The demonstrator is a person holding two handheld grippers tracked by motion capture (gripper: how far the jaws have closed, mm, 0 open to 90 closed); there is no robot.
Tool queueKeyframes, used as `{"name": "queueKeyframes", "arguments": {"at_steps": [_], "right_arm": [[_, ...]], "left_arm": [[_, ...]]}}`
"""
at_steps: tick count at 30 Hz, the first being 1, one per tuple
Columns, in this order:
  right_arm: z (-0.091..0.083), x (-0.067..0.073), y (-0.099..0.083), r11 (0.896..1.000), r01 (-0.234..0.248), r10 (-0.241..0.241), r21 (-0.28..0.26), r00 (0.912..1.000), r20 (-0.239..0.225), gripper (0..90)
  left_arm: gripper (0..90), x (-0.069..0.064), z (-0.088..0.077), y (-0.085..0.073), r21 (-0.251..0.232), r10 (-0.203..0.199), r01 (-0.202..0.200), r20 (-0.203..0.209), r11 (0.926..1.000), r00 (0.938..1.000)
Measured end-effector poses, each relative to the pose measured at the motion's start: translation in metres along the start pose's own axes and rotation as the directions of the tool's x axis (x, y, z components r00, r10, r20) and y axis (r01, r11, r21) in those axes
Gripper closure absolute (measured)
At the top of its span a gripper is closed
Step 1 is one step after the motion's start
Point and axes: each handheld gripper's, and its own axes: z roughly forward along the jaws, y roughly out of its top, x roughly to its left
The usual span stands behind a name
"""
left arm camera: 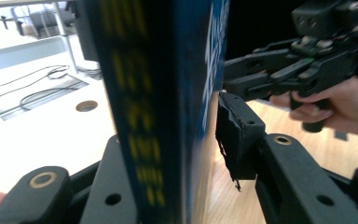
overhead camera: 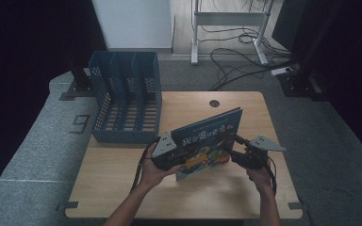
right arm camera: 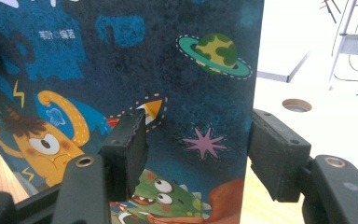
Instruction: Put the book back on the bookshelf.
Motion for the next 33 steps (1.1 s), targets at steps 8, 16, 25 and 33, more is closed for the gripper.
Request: {"name": "queueKeyframes", "arguments": {"at_steps": [8,16,25,33], "right_arm": [[0.001,0.004,0.0,1.0,0.023,-0.023,0.004,0.9997,-0.005,38.4],[0.002,0.003,-0.001,1.0,0.019,-0.019,0.0,0.9995,-0.024,37.8],[0.004,0.001,-0.001,1.0,-0.016,0.017,0.01,0.9991,-0.039,35.7],[0.005,0.003,-0.001,1.0,-0.015,0.015,0.007,0.9996,-0.024,35.9]], "left_arm": [[63.7,-0.004,-0.002,0.005,-0.044,-0.025,0.026,0.025,0.9987,0.9994],[74.4,-0.009,-0.005,0.005,-0.056,-0.041,0.042,0.027,0.9975,0.9988],[72.0,-0.016,-0.005,0.002,-0.064,-0.037,0.04,0.041,0.9971,0.9985],[70.0,-0.017,-0.004,0.001,-0.087,-0.064,0.066,0.027,0.994,0.9976]]}}
